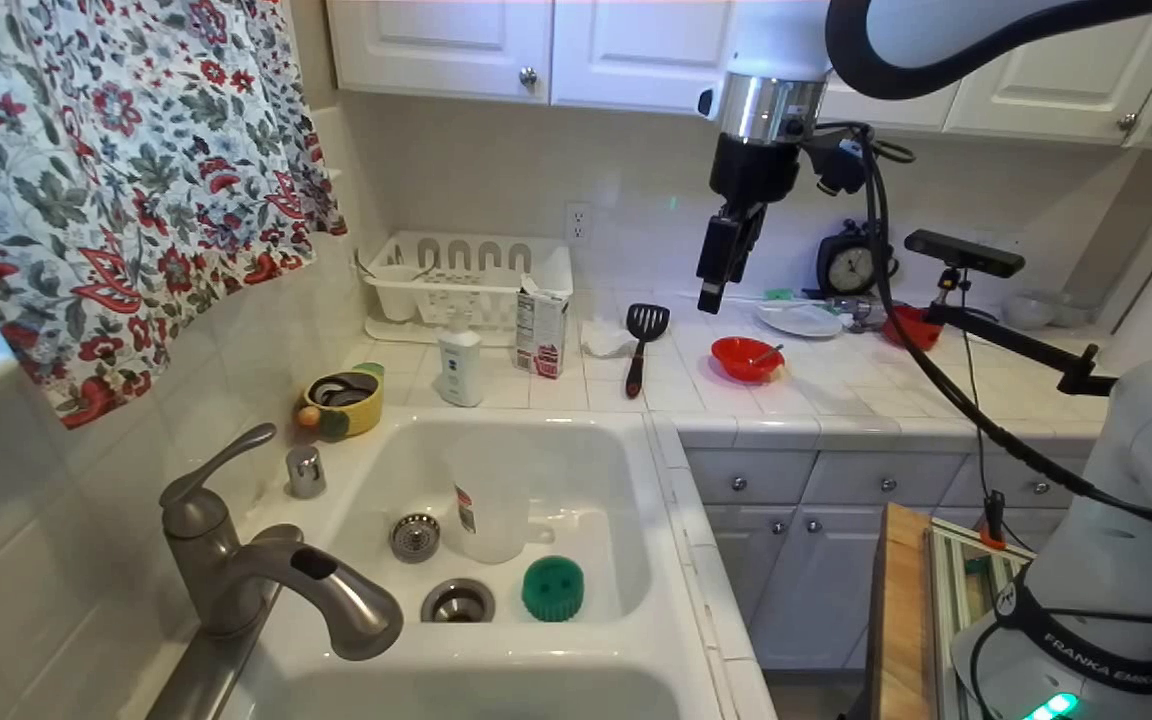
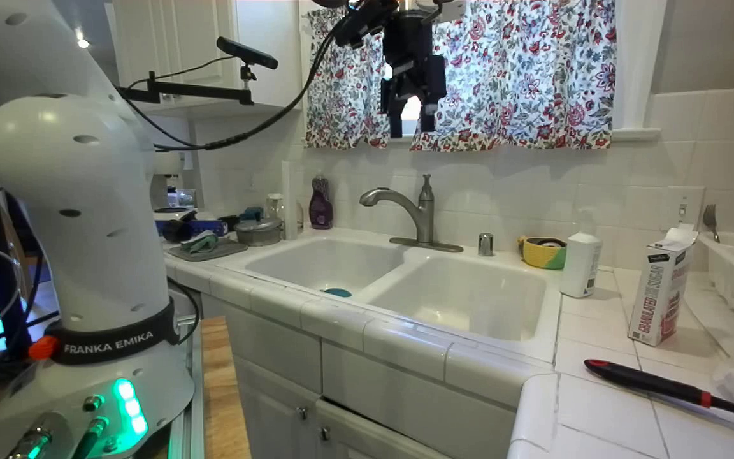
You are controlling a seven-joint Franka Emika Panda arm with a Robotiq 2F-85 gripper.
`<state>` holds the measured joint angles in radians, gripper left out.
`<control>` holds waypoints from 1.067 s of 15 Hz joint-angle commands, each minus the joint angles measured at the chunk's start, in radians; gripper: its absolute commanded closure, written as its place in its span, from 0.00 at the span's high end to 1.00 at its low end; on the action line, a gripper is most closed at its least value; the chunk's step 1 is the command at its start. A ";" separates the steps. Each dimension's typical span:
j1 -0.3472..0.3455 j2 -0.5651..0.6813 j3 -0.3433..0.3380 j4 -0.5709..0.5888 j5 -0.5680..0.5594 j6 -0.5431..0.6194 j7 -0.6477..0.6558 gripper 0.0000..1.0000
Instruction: Use the black spatula to stir the contents in the jug.
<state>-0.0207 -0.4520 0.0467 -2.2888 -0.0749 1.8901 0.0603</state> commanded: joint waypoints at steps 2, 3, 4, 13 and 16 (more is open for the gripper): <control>0.007 0.001 -0.006 0.002 -0.003 -0.002 0.003 1.00; 0.007 0.001 -0.006 0.002 -0.003 -0.002 0.003 1.00; 0.007 0.001 -0.006 0.002 -0.003 -0.002 0.003 1.00; 0.037 0.002 -0.029 0.013 0.030 -0.010 -0.103 1.00; 0.064 0.018 -0.066 0.042 0.033 -0.019 -0.278 1.00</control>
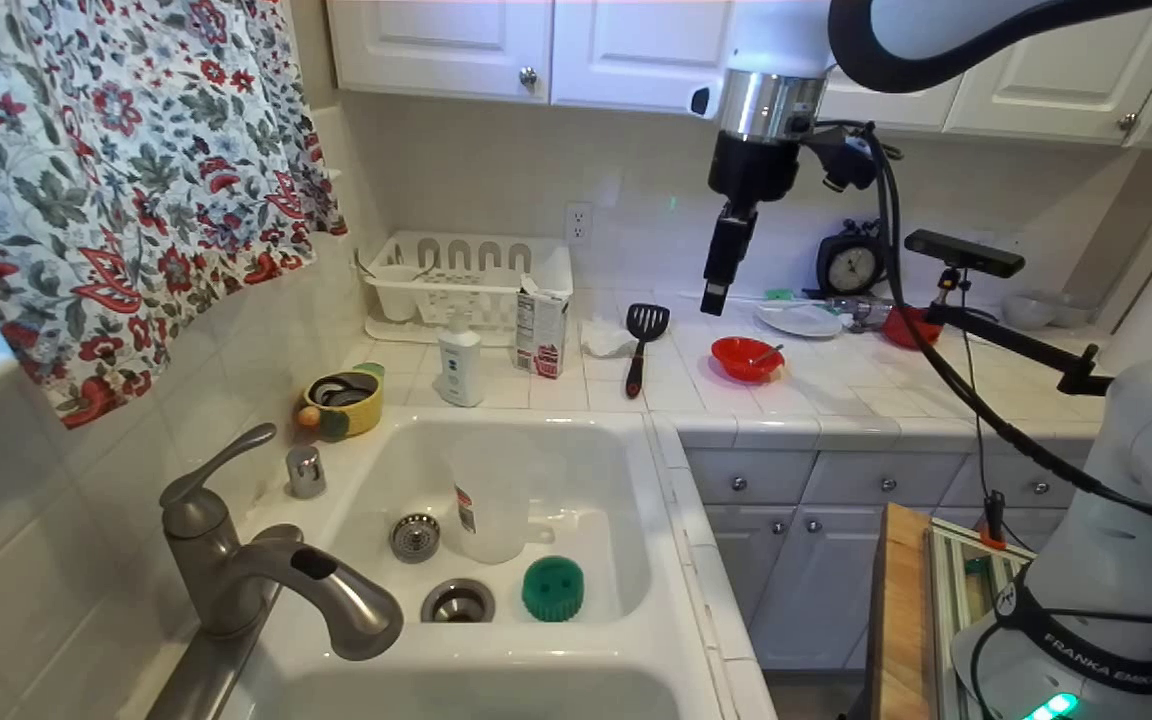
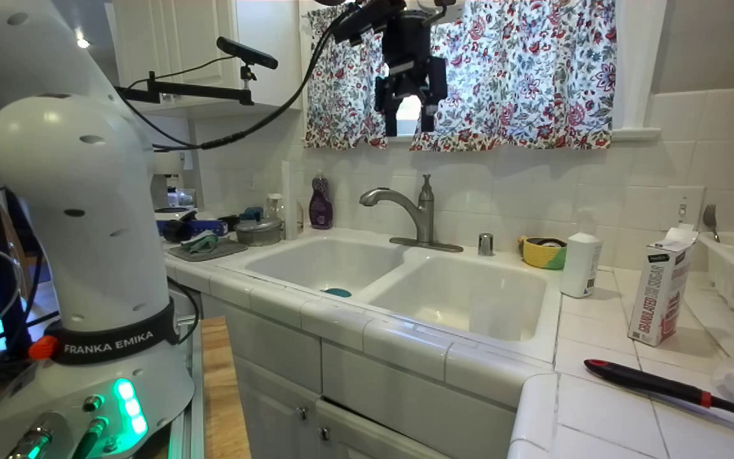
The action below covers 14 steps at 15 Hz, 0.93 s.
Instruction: Use the black spatula to stir the contents in the jug.
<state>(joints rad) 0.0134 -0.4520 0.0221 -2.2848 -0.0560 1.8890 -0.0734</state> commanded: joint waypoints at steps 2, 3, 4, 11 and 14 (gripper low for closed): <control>0.033 0.024 -0.077 0.053 0.009 -0.015 -0.252 1.00; 0.026 0.027 -0.095 0.053 -0.004 0.011 -0.298 1.00; 0.022 0.033 -0.113 0.060 -0.010 0.016 -0.342 1.00; -0.047 0.170 -0.217 0.142 0.006 0.097 -0.363 1.00; -0.088 0.255 -0.207 0.179 0.000 0.164 -0.221 1.00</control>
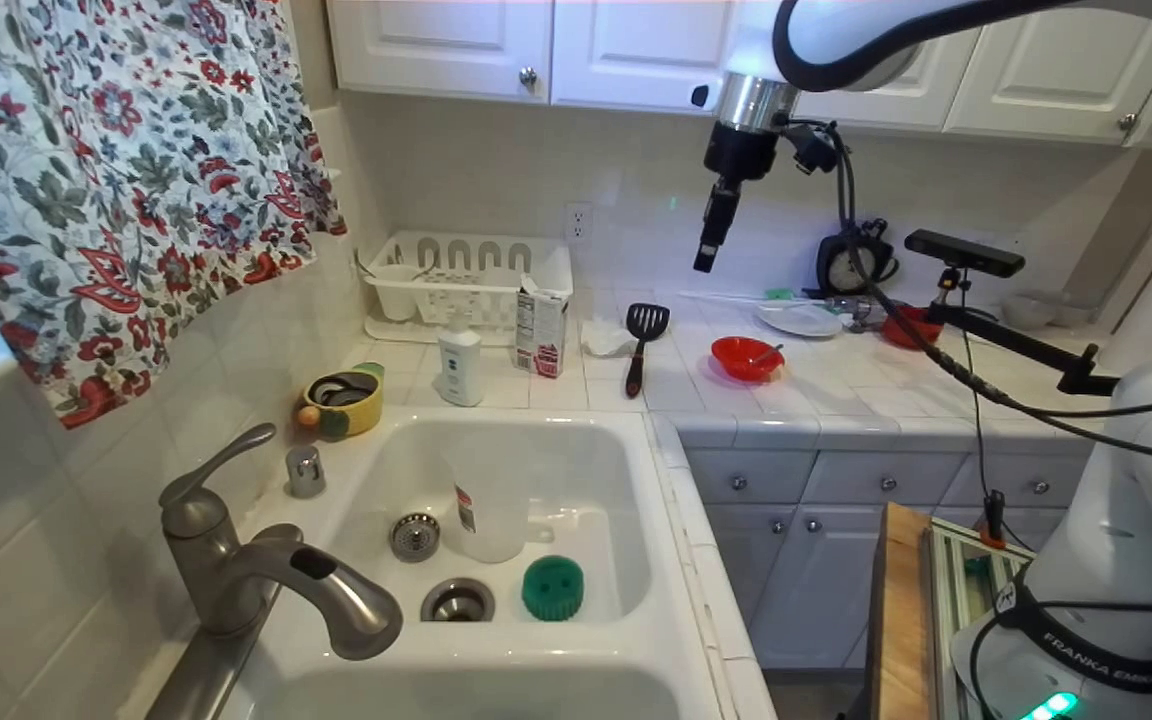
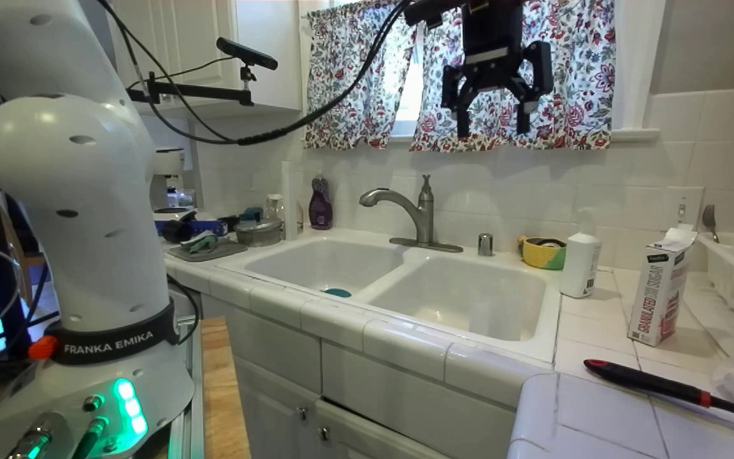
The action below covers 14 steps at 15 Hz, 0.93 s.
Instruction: Use the black spatula to stir the contents in the jug.
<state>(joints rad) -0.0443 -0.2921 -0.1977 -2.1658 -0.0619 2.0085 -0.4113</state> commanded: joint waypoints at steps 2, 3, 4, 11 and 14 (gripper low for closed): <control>-0.049 0.148 0.022 0.079 -0.005 0.093 0.212 1.00; -0.055 0.179 0.024 0.094 -0.002 0.109 0.257 1.00; -0.061 0.209 0.026 0.108 -0.003 0.116 0.302 1.00; -0.091 0.406 0.014 0.214 -0.032 0.151 0.674 1.00; -0.103 0.470 -0.006 0.240 -0.014 0.163 0.805 1.00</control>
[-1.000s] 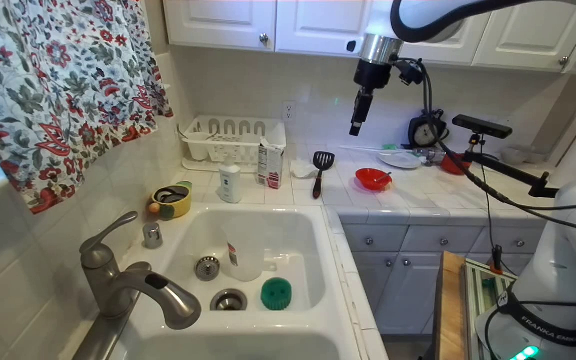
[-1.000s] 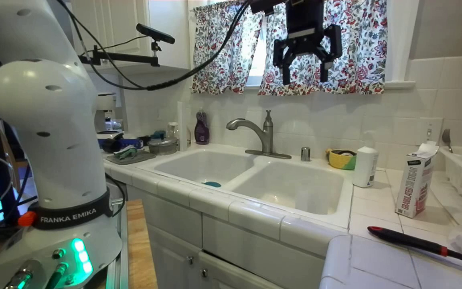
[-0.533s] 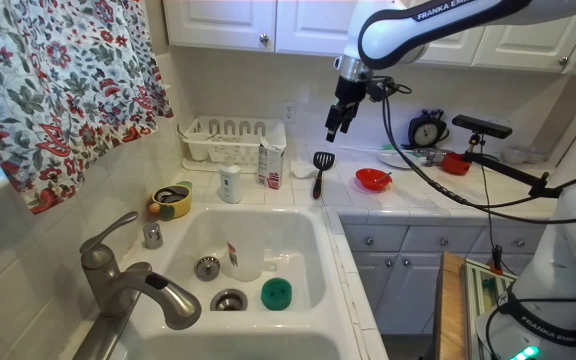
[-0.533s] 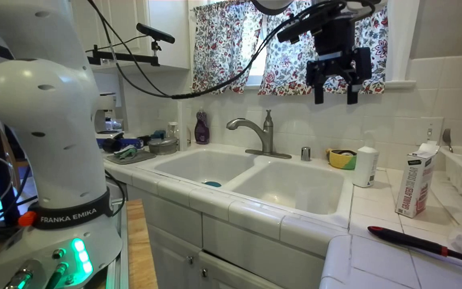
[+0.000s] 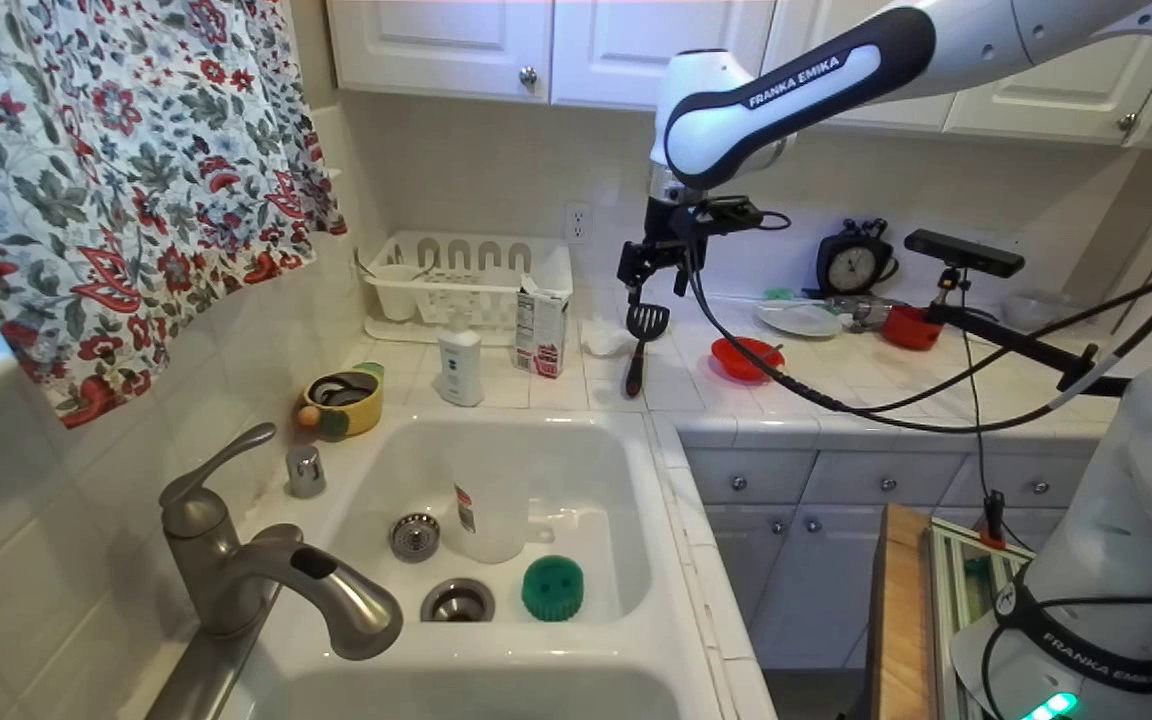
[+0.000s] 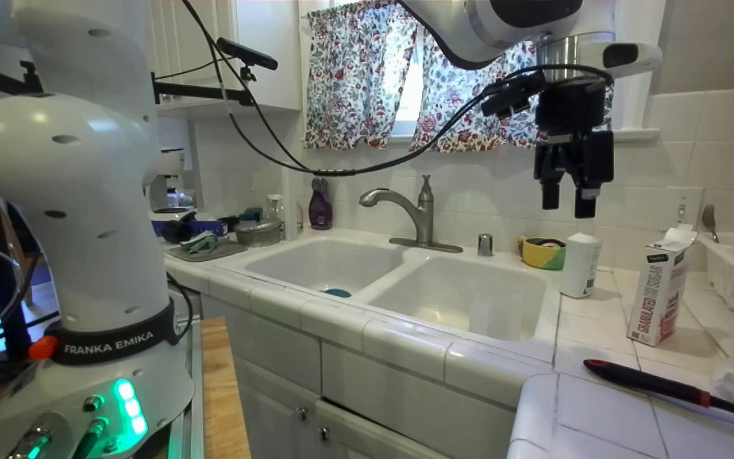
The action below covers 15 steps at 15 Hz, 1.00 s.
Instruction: Use the black spatula to stir the contents in the jug.
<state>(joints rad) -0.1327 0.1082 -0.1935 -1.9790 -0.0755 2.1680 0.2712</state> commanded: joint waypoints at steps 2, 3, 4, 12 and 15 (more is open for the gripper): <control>-0.010 0.100 -0.024 0.053 -0.022 0.024 0.238 1.00; -0.013 0.060 -0.016 0.026 -0.001 0.008 0.139 1.00; -0.013 0.076 -0.022 0.029 -0.002 0.016 0.173 1.00; -0.002 0.139 -0.037 0.051 -0.015 0.037 0.315 1.00; -0.012 0.198 -0.055 0.072 0.011 0.036 0.423 1.00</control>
<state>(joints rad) -0.1414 0.2375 -0.2295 -1.9437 -0.0775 2.1943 0.5942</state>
